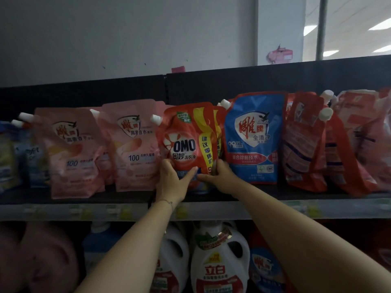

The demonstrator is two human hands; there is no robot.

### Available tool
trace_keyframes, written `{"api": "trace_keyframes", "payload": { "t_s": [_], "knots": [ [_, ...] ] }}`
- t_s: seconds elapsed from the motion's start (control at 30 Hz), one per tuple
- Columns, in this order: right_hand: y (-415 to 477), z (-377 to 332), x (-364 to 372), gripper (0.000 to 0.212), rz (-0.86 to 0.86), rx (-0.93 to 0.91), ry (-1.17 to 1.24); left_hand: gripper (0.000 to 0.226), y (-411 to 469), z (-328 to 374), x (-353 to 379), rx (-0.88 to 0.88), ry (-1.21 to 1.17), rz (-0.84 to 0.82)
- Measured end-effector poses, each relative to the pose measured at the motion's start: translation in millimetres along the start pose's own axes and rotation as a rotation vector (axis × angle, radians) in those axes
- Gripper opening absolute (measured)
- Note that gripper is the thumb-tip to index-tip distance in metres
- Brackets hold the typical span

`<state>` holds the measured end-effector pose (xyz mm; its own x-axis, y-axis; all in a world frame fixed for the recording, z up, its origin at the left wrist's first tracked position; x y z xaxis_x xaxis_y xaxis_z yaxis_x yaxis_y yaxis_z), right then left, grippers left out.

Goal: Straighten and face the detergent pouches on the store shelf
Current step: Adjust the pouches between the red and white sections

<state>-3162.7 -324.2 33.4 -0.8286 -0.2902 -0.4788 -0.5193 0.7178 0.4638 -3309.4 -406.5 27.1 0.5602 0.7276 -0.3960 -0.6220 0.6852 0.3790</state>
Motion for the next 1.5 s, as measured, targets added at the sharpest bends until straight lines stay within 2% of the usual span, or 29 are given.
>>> {"api": "trace_keyframes", "payload": {
  "t_s": [0.07, 0.17, 0.23, 0.4, 0.53, 0.67, 0.87, 0.97, 1.03, 1.1, 1.23, 1.33, 1.5],
  "knots": [
    [4, 15, 3, 0.077, -0.043, 0.033, 0.103, 0.062, -4, -6, 5, -0.001, 0.052, 0.038],
    [12, 27, 5, 0.110, 0.037, 0.027, 0.122, 0.066, -2, -11, 8, 0.037, 0.105, 0.095],
    [17, 32, 5, 0.109, 0.064, 0.017, 0.106, 0.061, 2, -12, 10, 0.060, 0.121, 0.079],
    [18, 40, 6, 0.080, 0.095, 0.014, 0.156, 0.047, 1, -15, 12, 0.149, 0.217, 0.044],
    [11, 29, 2, 0.040, 0.152, 0.022, 0.156, 0.052, 1, -14, 11, 0.166, 0.276, -0.012],
    [7, 25, -3, 0.025, 0.235, 0.001, 0.165, 0.058, 2, -13, 13, 0.165, 0.320, -0.133],
    [-1, 13, -5, 0.037, 0.332, -0.033, 0.151, 0.062, 8, -11, 16, 0.111, 0.338, -0.263],
    [-9, 6, -4, 0.056, 0.386, -0.175, 0.182, 0.065, 6, -12, 15, 0.110, 0.301, -0.228],
    [-14, 1, -2, 0.076, 0.390, -0.304, 0.092, 0.070, 1, -11, 13, 0.111, 0.256, -0.181],
    [-19, -4, 1, 0.090, 0.359, -0.417, -0.118, 0.080, -3, -12, 11, 0.109, 0.199, -0.139],
    [-26, -11, 8, 0.080, 0.283, -0.574, -0.574, 0.106, -8, -12, 7, 0.193, 0.126, -0.093],
    [-29, -15, 23, 0.072, 0.142, -0.697, -0.907, 0.111, -9, -12, 5, 0.274, 0.101, -0.096],
    [-28, -19, 23, 0.067, 0.071, -0.705, -0.988, 0.115, -7, -12, 5, 0.259, 0.103, -0.119]
  ]
}}
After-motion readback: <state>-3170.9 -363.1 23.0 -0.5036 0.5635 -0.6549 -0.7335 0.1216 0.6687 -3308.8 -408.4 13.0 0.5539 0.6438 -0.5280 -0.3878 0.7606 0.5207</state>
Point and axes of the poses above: each hand's wrist, its own y-axis towards the middle knuckle, its own x-axis out of the palm, z = x × y, the point moved 3 cm from there along y, towards the middle knuckle, and after that the axes turned 14 degrees about -x, right-handed, at the moved point
